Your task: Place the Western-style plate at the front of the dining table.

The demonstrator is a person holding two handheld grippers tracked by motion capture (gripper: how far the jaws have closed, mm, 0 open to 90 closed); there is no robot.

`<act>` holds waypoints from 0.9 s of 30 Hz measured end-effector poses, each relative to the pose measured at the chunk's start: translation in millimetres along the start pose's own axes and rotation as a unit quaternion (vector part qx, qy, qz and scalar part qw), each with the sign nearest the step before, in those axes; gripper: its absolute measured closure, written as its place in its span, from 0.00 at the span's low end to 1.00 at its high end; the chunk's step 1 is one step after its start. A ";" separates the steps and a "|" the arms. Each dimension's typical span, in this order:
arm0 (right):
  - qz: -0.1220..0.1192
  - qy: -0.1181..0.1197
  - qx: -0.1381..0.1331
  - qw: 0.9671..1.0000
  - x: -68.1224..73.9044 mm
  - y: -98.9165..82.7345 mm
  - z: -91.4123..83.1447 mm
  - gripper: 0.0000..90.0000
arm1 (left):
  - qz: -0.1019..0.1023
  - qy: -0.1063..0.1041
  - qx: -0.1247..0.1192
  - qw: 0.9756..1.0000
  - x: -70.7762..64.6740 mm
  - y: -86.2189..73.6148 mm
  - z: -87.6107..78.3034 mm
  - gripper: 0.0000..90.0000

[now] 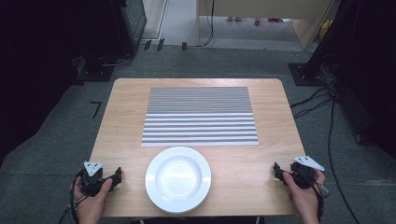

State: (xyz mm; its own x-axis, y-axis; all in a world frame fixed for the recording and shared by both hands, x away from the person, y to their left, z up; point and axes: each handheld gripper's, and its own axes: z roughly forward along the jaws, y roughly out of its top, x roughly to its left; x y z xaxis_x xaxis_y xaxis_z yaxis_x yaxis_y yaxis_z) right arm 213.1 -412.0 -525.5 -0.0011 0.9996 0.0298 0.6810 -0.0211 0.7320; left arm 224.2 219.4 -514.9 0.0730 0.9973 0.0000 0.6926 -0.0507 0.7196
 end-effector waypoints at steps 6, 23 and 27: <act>0.005 0.002 -0.001 1.000 -0.2 0.1 -0.3 0.16 | -0.030 -0.027 -0.006 0.999 -3.3 3.3 -3.6 0.20; 0.018 0.027 -0.028 0.999 12.1 5.3 -8.3 0.16 | -0.032 -0.098 -0.061 0.993 -25.6 10.9 -20.7 0.20; 0.017 0.036 -0.035 0.999 18.0 6.1 -10.3 0.16 | -0.032 -0.105 -0.064 0.992 -28.4 11.0 -22.6 0.20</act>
State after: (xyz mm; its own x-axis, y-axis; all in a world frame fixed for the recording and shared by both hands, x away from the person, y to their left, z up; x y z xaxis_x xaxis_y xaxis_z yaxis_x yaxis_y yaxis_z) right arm 209.7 -394.4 -513.5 -0.0324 0.9942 0.1023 0.6293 -0.0592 0.7749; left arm 213.4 191.7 -491.2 0.1884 0.9648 -0.1833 0.6041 0.0333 0.7962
